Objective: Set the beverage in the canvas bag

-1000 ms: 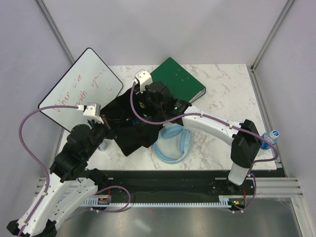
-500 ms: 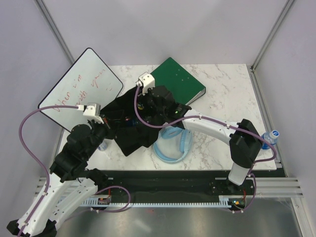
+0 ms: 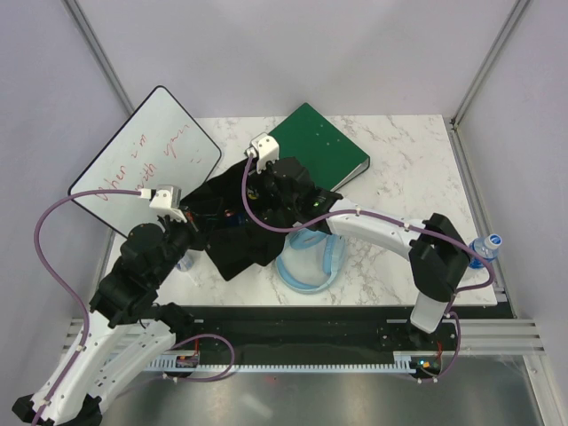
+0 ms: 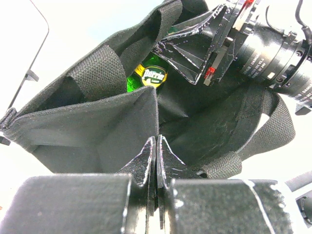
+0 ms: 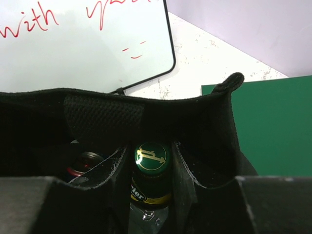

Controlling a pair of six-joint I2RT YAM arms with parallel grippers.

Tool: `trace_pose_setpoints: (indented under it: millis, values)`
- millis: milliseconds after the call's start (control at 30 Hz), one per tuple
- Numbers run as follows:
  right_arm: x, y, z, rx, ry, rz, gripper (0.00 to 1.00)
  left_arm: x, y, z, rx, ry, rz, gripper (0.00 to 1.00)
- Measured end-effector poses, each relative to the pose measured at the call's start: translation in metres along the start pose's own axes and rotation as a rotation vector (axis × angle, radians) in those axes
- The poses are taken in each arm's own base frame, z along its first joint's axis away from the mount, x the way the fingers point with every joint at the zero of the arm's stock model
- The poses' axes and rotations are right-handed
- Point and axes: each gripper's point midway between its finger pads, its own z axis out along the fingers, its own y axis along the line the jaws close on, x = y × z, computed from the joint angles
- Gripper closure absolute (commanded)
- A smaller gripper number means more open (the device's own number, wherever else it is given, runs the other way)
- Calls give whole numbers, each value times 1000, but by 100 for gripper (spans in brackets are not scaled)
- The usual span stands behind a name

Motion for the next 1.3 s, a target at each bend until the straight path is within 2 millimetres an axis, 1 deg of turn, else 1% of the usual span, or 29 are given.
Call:
trace_pose_setpoints:
  millis: [200,400,600,667,700,833,1167,1300]
  values:
    - [-1,0,5,-2,-23,-13,100,0,0,0,0,1,1,98]
    - [-11,5,19,-16,-44,-44,100,0,0,0,0,1,1,98]
    - [-21,10,20,-42,-72,-41,100,0,0,0,-1,1,0,98]
    - [-21,11,20,-46,-84,-38,100,0,0,0,-1,1,0,98]
    - [-19,11,20,-46,-86,-38,100,0,0,0,-1,1,0,98]
    - [-2,10,21,-40,-57,-33,100,1,0,1,-1,5,1,98]
    - [24,7,22,-31,4,-40,100,2,0,1,-1,7,1,98]
    - [30,10,30,-39,20,-45,100,2,0,2,-1,7,2,98]
